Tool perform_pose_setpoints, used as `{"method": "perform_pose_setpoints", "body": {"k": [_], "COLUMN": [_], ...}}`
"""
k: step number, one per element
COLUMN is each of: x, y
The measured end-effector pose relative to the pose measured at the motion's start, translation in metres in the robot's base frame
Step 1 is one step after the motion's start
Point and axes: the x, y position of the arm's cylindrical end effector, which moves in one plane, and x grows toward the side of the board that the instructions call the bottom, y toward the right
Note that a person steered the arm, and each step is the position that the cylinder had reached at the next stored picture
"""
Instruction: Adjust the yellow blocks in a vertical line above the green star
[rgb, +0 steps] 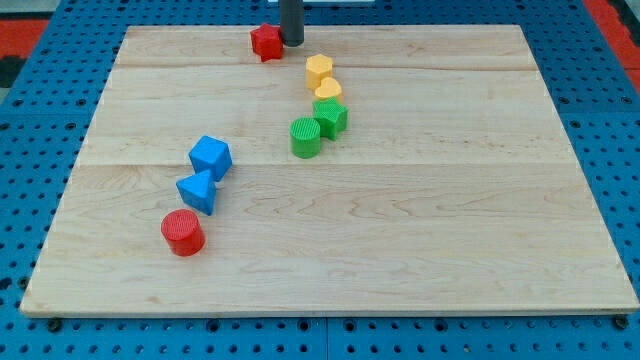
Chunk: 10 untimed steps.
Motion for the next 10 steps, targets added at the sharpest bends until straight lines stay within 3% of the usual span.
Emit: {"method": "perform_pose_setpoints", "body": {"k": [1,3,4,5,6,8,10], "x": [-0.015,0.048,0.102,0.117,0.088,0.162,0.145], "y": [-0.011,-0.079,-0.083,-0.077,-0.070,-0.058,-0.064]}}
